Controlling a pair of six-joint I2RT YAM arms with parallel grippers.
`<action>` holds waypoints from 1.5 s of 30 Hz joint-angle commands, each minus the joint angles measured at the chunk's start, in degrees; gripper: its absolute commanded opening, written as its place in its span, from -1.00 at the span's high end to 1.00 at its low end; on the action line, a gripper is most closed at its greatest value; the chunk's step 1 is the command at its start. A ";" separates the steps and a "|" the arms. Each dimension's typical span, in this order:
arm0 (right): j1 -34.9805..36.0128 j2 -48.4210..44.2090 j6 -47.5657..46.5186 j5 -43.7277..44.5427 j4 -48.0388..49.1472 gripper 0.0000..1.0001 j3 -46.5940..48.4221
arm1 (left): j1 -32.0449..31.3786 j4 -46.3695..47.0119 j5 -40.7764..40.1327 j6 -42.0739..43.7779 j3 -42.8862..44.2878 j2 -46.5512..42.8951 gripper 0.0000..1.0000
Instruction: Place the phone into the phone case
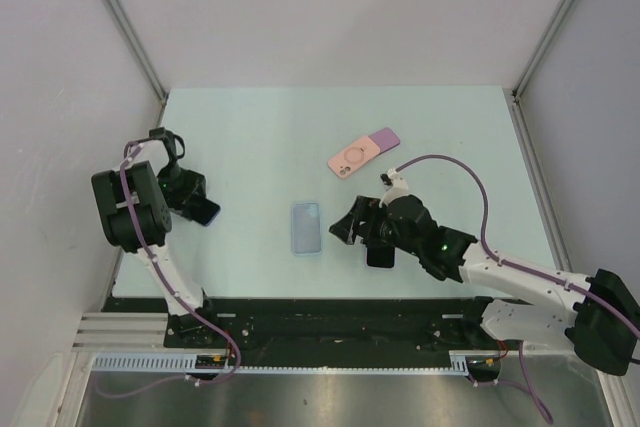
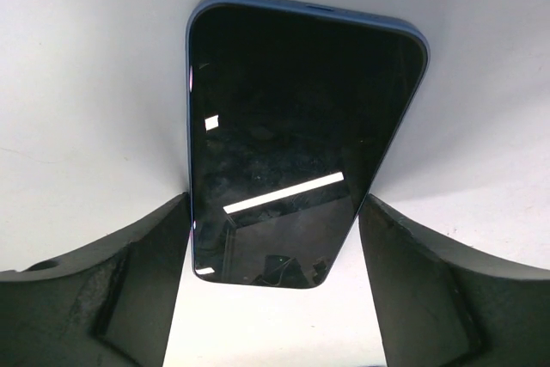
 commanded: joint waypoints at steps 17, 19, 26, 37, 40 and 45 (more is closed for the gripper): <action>6.22 16.36 -0.75 9.05 14.52 -0.62 7.88 | -4.29 5.45 17.31 -2.77 -27.49 -21.89 -0.15; 6.93 20.23 -0.75 8.09 16.98 -0.57 8.68 | -5.96 7.11 19.43 -2.86 -29.26 -24.43 -0.15; 10.53 32.27 -0.57 6.69 24.46 -0.43 13.60 | -9.57 8.79 24.63 -3.04 -34.63 -28.49 -0.12; 13.78 47.57 3.91 -0.87 34.57 -0.26 18.08 | -10.45 10.02 28.67 -2.95 -38.05 -32.88 -0.08; 14.40 49.86 3.82 -0.96 34.84 -0.23 19.40 | -10.54 10.20 29.29 -2.95 -38.93 -33.67 -0.09; 14.84 52.58 4.70 -0.44 34.50 -0.21 20.90 | -10.62 11.16 30.34 -3.48 -40.08 -34.64 -0.08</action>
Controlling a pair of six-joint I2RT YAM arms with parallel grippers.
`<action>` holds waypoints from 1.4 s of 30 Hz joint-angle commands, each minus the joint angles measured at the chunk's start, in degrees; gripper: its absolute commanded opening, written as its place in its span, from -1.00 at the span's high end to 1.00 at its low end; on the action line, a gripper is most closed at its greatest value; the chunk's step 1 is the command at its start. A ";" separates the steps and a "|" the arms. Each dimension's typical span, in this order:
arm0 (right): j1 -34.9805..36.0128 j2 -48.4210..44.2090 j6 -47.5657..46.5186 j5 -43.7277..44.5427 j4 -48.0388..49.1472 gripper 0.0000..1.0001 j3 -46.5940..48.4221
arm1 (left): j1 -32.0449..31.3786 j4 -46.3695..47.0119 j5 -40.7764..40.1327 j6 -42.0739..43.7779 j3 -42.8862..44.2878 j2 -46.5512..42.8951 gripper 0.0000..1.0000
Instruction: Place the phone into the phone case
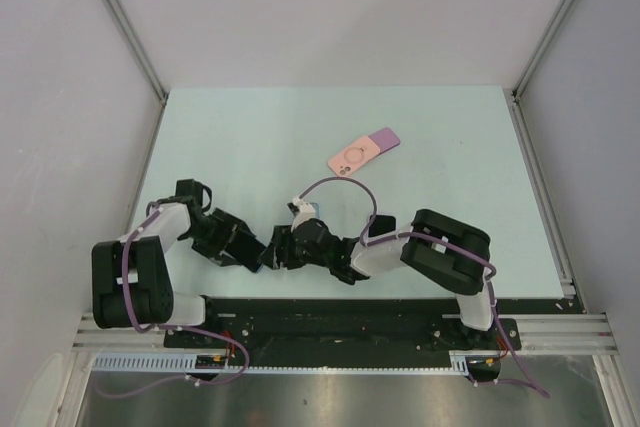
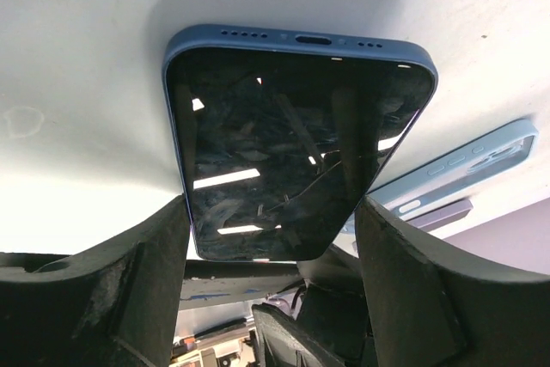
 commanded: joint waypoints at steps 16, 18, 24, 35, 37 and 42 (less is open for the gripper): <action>0.13 0.26 -3.51 -1.14 0.14 0.99 5.22 | -0.90 9.26 10.99 6.44 -3.19 -5.16 -0.65; -1.01 -2.46 -6.40 -3.86 -1.70 1.00 5.31 | -0.81 10.93 12.48 7.93 -3.63 -8.75 -0.79; -6.10 -13.89 -19.15 -8.17 -13.89 1.00 5.22 | -0.99 12.34 17.49 14.70 -2.85 -20.01 -0.88; -22.54 -32.61 -38.74 -34.17 -40.71 1.00 5.22 | -9.15 15.23 15.92 34.28 4.01 -34.01 -0.65; -23.95 -35.33 -45.42 -39.25 -46.78 1.00 5.22 | -13.44 16.81 15.13 37.19 4.88 -33.39 -0.57; -23.25 -37.54 -58.70 -46.39 -61.79 1.00 5.22 | -21.63 24.46 14.95 46.16 3.05 -33.82 -0.32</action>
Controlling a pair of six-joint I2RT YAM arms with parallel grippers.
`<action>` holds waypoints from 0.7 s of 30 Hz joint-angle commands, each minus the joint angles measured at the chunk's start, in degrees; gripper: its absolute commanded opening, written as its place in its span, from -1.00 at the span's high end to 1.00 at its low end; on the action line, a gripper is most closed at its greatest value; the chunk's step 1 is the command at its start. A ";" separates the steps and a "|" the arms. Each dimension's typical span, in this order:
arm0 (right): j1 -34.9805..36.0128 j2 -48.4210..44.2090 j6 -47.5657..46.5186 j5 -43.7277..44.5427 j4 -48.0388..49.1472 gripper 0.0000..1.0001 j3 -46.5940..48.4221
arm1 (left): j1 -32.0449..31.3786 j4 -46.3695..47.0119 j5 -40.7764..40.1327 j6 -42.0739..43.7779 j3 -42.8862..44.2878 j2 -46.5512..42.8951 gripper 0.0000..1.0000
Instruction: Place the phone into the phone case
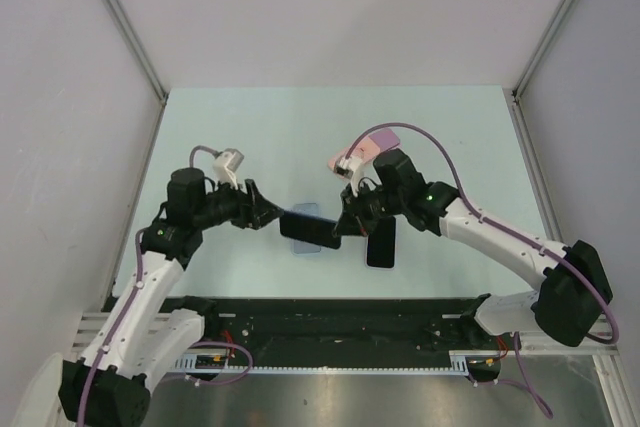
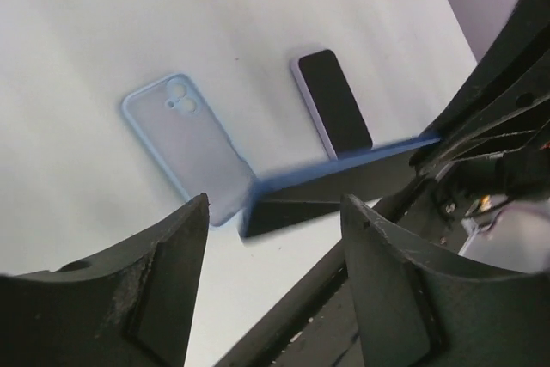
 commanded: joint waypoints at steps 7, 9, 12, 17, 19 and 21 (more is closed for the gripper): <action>0.90 -2.88 -18.72 -20.18 -18.71 1.00 1.57 | -10.84 16.01 18.98 11.61 -1.56 0.05 -0.39; 0.81 -2.97 -18.89 -20.88 -18.53 1.00 1.57 | -12.78 13.45 20.03 13.20 0.19 1.98 -0.38; 0.72 -4.02 -19.33 -22.63 -18.45 1.00 1.66 | -17.52 11.07 21.61 13.99 1.25 5.24 -0.37; 0.55 -5.60 -19.60 -24.31 -18.18 1.00 1.57 | -21.57 10.19 23.11 15.93 1.61 6.03 -0.36; 0.55 -5.60 -19.42 -25.36 -18.09 1.00 1.57 | -22.10 10.10 23.11 16.10 1.96 6.47 -0.35; 0.55 -5.52 -19.25 -26.06 -17.66 1.00 1.57 | -22.63 9.75 24.16 16.19 2.22 7.70 -0.30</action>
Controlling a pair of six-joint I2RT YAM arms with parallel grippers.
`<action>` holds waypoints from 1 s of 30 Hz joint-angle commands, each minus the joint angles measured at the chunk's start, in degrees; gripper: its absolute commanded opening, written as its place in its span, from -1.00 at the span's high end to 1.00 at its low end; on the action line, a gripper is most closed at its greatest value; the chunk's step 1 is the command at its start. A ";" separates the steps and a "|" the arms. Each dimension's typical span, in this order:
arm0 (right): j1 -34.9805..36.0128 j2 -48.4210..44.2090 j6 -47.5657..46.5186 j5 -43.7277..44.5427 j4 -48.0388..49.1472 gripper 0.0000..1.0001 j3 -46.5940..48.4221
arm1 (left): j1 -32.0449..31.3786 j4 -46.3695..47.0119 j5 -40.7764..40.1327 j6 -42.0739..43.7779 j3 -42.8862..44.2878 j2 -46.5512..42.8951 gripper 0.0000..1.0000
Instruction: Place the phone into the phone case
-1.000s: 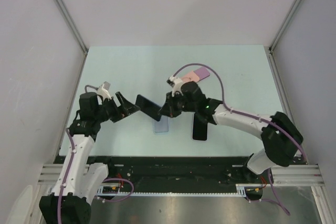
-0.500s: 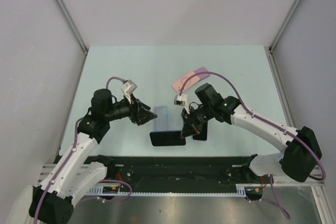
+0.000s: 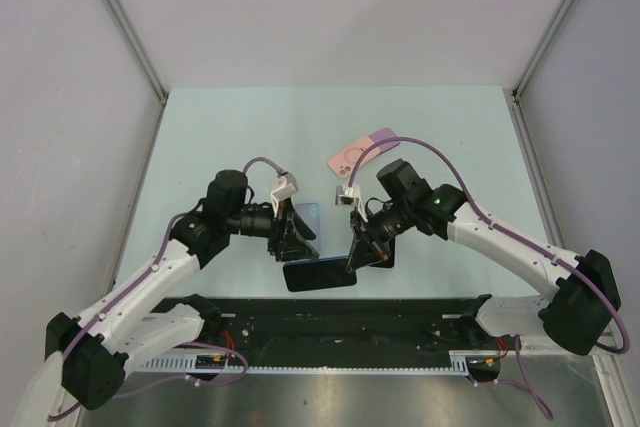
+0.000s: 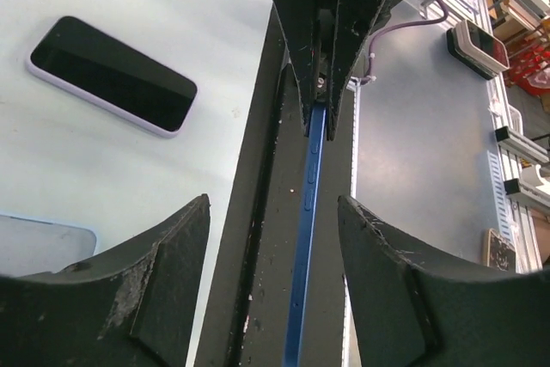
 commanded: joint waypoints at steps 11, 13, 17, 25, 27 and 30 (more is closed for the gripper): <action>-0.94 -1.10 0.96 -5.46 3.62 1.00 1.59 | -4.79 -1.41 7.02 6.52 3.36 4.70 -0.26; -1.12 -0.75 1.22 -5.46 3.97 1.00 1.59 | -5.14 -1.41 9.47 6.69 3.80 5.58 -0.25; -2.61 -0.13 2.10 -6.07 4.59 1.00 1.59 | -5.50 -2.46 11.42 6.96 4.85 7.34 0.07; -7.44 -1.09 10.26 -6.42 12.73 0.66 0.63 | -5.76 2.45 9.14 -0.06 8.20 6.47 1.00; -8.23 -1.97 15.33 -6.42 16.35 0.44 -0.69 | -5.67 7.00 8.52 -4.00 6.97 5.68 1.00; -10.69 -4.08 21.07 -5.02 24.08 0.01 -3.68 | -5.41 11.06 6.68 -8.58 5.74 5.41 1.00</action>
